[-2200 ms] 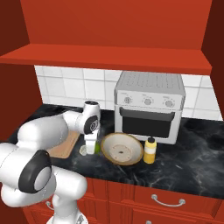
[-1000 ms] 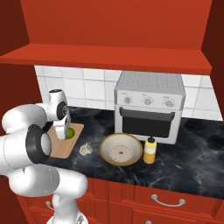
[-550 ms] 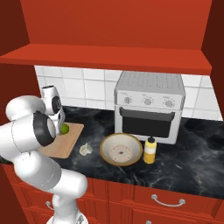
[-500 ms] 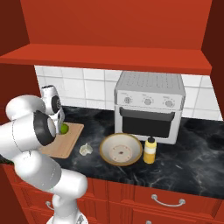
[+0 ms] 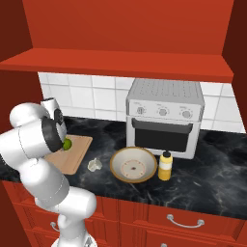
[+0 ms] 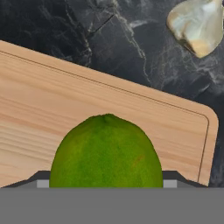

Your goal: Open the cabinet. Place the bowl and condiment on the counter. Then place the lime and garlic on the cutting board.

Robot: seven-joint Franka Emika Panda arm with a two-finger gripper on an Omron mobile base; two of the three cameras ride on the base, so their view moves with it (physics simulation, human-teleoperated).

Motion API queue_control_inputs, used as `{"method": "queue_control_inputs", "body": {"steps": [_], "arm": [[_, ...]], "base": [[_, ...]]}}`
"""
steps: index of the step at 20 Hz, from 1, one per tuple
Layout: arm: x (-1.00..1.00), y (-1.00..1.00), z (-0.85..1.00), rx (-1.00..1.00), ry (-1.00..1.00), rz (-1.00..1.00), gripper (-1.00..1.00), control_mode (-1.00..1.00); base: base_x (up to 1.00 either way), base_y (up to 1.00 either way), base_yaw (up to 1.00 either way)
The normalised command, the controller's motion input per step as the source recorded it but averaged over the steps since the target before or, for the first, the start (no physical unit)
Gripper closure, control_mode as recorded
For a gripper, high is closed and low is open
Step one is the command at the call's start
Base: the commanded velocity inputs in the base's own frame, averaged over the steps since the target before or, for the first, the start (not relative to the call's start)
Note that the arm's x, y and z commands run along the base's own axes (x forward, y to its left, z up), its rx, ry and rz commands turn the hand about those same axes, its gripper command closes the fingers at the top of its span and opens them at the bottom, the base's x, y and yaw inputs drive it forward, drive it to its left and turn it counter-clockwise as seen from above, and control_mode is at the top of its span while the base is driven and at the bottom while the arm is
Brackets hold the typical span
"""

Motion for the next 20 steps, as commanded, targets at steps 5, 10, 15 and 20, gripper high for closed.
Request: {"method": "queue_control_inputs", "body": {"steps": [5,10,15,20], "arm": [[0.10,0.17,-0.38,-0.03,0.00,0.04,1.00,-1.00],[0.05,0.11,-0.31,-0.01,0.00,0.03,1.00,-1.00],[0.01,0.05,-0.07,-0.01,0.00,0.02,-1.00,-1.00],[0.02,0.00,0.11,0.00,0.00,0.00,-1.00,-1.00]], "base": [[0.00,0.00,0.00],[0.00,0.00,0.00],[0.00,0.00,0.00],[0.00,0.00,0.00]]}}
